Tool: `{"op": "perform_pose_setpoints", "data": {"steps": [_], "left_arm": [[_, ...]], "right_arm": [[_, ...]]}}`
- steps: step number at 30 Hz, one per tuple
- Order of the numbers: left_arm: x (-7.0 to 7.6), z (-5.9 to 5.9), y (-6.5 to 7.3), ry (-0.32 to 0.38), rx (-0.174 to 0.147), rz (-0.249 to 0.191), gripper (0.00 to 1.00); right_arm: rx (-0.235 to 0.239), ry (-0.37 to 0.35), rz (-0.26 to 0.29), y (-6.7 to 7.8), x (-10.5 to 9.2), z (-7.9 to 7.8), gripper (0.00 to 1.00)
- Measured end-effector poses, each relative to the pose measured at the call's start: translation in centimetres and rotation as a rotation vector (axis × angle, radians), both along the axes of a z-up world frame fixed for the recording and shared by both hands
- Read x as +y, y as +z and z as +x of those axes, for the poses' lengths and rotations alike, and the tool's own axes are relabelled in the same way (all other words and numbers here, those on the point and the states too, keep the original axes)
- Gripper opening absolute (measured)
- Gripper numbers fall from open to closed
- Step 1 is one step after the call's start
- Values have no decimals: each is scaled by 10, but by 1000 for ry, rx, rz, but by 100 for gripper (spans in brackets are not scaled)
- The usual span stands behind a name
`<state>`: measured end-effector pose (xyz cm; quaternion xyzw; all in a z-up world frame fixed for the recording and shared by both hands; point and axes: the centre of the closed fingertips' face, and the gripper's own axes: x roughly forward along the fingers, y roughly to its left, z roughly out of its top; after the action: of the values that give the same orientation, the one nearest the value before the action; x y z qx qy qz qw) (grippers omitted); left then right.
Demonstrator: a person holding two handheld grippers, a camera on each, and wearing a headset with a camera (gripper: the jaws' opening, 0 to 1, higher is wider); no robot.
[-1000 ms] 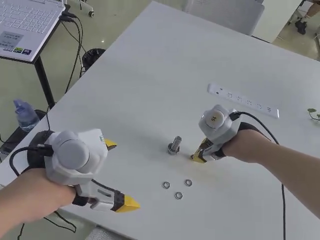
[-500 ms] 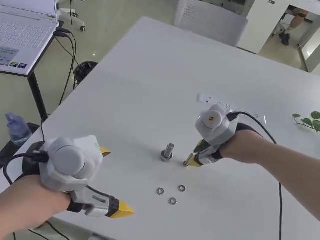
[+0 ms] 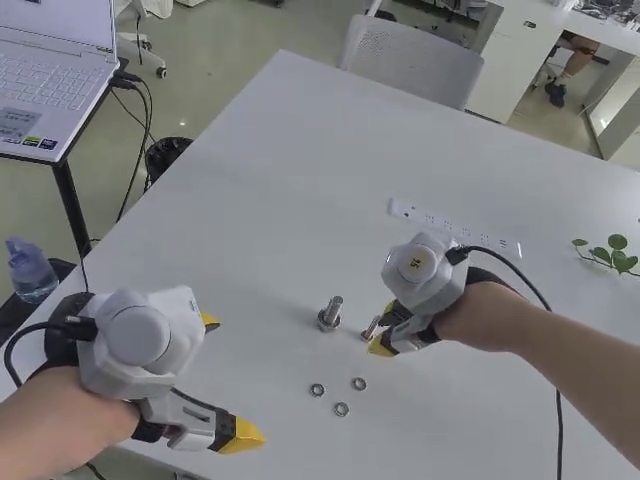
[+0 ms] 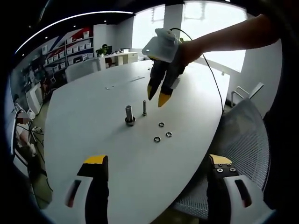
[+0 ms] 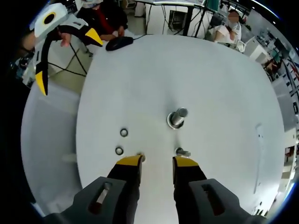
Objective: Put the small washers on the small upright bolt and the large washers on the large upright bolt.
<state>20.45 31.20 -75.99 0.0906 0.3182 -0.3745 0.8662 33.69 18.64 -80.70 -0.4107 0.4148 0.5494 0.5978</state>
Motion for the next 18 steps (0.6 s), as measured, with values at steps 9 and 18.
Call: {"op": "perform_pose_setpoints", "data": {"steps": [9, 18], "left_arm": [[3, -3, -1, -4, 8, 11, 89], [3, -2, -2, 8, 5, 11, 94]], "right_arm": [[23, 3, 0, -5, -5, -20, 28], [38, -10, -1, -15, -12, -25, 33]]}}
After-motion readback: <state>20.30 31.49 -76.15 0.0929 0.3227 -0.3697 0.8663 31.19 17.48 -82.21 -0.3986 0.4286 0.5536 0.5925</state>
